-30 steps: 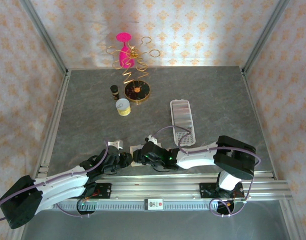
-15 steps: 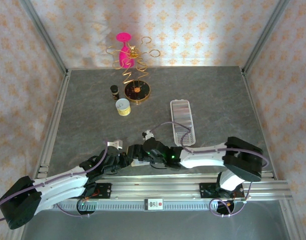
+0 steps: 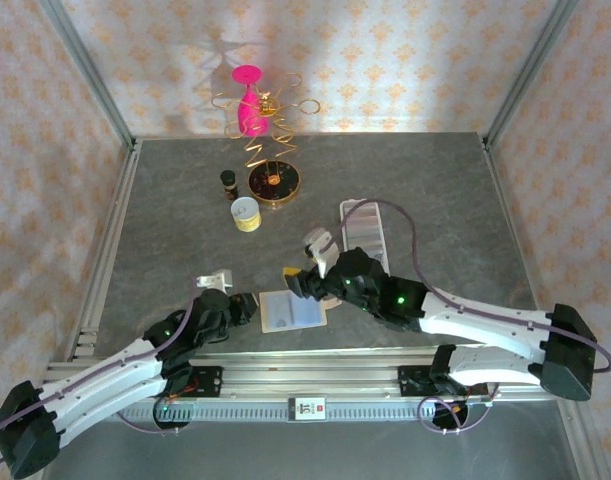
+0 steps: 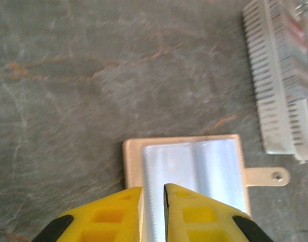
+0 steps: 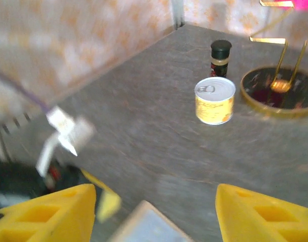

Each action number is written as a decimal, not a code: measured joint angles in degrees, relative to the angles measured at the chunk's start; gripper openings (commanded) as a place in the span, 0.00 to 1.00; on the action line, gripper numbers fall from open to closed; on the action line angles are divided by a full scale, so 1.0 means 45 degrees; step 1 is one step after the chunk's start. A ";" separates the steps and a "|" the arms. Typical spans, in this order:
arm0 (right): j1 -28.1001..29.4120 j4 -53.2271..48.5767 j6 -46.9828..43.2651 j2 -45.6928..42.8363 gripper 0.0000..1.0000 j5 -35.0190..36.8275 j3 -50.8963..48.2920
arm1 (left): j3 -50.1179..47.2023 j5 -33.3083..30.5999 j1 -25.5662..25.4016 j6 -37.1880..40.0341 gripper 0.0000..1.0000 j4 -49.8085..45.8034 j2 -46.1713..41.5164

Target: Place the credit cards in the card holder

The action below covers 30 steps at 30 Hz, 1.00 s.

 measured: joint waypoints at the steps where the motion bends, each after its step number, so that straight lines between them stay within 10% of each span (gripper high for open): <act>1: -0.0005 -0.0457 -0.1452 -0.0068 0.67 0.0117 0.0000 | 0.0160 0.0000 0.0000 0.0102 0.16 -0.0112 -0.0034; 12: -0.5804 -0.5999 -1.3561 0.0010 0.73 -0.0996 0.0306 | 0.0631 0.2108 0.0000 0.0787 0.15 0.0486 0.1734; 30: -0.8092 -0.4755 -1.7466 0.3269 0.77 -0.2433 0.0418 | 0.0204 0.2739 0.0000 0.0816 0.15 0.1307 0.1302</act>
